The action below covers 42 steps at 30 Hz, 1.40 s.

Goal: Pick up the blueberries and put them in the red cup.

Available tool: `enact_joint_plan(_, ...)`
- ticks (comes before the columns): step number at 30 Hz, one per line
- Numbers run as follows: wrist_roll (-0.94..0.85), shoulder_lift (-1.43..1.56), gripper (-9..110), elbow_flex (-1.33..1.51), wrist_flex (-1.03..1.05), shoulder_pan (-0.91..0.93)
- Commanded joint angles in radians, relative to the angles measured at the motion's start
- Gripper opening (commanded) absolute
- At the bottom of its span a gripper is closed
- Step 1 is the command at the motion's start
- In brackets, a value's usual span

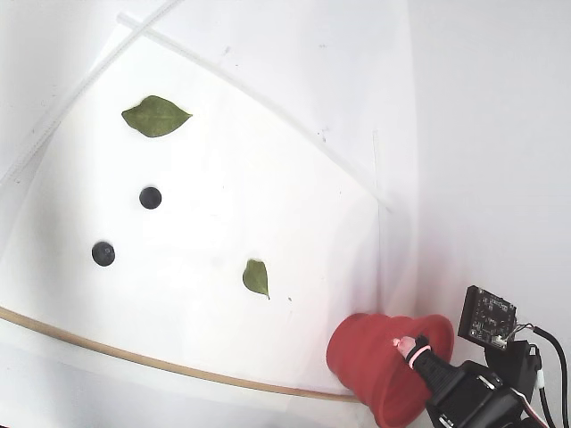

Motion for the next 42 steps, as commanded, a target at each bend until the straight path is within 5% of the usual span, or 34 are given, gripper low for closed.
enact_joint_plan(1, -0.012, 0.117, 14, -0.060, 0.011, 0.046)
enact_joint_plan(42, -0.080, 0.038, 19, -0.110, -0.038, 0.239)
